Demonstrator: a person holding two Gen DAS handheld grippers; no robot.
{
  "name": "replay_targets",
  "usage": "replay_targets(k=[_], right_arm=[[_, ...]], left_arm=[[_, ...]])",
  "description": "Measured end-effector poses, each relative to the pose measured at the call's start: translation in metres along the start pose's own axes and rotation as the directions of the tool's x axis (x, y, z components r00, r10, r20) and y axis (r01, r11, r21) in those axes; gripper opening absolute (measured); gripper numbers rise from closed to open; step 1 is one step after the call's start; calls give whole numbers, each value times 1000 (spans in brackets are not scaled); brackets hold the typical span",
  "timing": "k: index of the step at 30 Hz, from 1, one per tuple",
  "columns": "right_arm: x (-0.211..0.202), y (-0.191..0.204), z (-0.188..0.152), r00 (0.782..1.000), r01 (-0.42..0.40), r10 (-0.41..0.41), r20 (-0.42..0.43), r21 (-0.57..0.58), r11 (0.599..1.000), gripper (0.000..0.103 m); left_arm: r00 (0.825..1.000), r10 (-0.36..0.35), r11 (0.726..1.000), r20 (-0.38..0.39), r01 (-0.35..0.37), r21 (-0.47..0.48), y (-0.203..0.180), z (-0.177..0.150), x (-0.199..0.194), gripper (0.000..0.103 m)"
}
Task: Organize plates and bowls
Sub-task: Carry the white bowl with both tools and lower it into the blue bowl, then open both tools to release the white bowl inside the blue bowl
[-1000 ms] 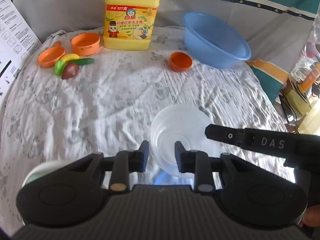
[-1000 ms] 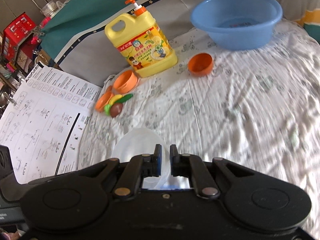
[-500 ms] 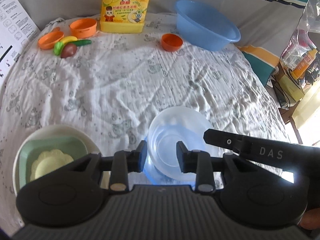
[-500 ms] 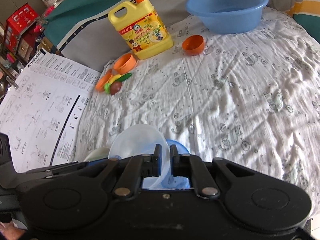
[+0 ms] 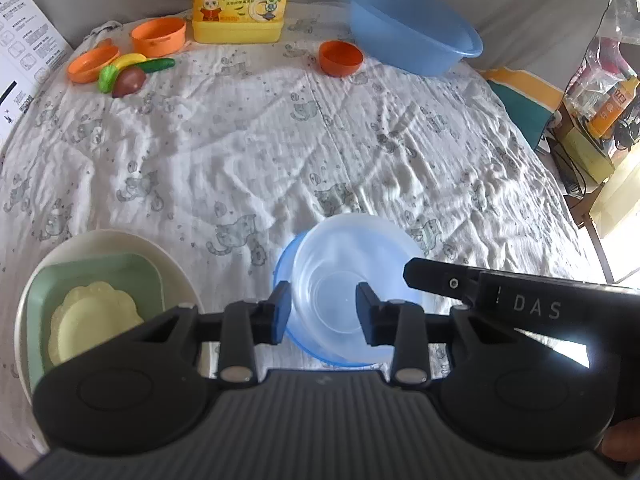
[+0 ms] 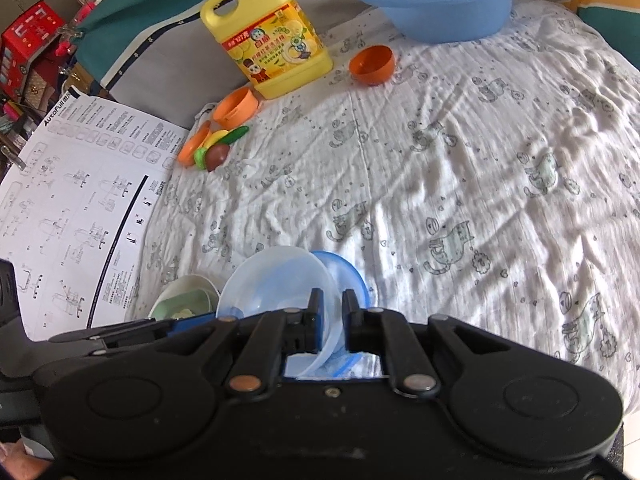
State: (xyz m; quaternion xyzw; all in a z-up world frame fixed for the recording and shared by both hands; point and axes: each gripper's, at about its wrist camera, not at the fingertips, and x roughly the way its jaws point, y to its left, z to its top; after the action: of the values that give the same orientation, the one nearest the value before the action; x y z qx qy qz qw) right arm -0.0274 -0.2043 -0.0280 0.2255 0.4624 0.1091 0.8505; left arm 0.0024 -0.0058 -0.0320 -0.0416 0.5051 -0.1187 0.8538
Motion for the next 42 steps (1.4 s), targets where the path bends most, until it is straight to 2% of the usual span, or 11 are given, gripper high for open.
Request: replay_targets(k=[13, 16, 18, 19, 21, 23, 25, 26, 31, 42], right_arm=[[3, -1, -1, 1000, 6, -6, -9, 5, 1000, 13], [0, -1, 1, 1000, 10, -10, 3, 9, 1000, 18], [-3, -2, 1, 1000, 19, -19, 20, 14, 1000, 24], [-6, -3, 2, 999, 26, -26, 29, 14, 1000, 30], [-10, -5, 3, 998, 40, -40, 48, 17, 999, 47], [-15, -8, 3, 995, 68, -69, 78, 21, 998, 81], [-19, -11, 3, 991, 84, -86, 98, 24, 996, 97], [-20, -12, 3, 990, 90, -92, 104, 26, 996, 101], [-24, -13, 0, 985, 117, -117, 123, 5, 993, 103], [-27, -12, 2, 981, 139, -134, 137, -25, 990, 103]], left_arm=[[1000, -1, 1000, -16, 1, -4, 0, 1, 7, 38], [1000, 13, 1000, 4, -13, -6, 0, 1, 3, 46], [999, 26, 1000, 23, -26, -13, 2, 2, -2, 61], [999, 33, 999, 38, -32, -18, 4, 1, -5, 66], [997, 47, 998, 67, -45, -33, 9, 2, -13, 89], [993, 69, 996, 97, -64, -59, 16, 1, -20, 103], [991, 69, 995, 111, -61, -77, 24, 0, -25, 103], [991, 72, 995, 108, -63, -81, 27, 0, -26, 103], [988, 107, 993, 109, -100, -61, 30, -6, -26, 103], [987, 112, 993, 116, -108, -41, 30, -6, -27, 103]])
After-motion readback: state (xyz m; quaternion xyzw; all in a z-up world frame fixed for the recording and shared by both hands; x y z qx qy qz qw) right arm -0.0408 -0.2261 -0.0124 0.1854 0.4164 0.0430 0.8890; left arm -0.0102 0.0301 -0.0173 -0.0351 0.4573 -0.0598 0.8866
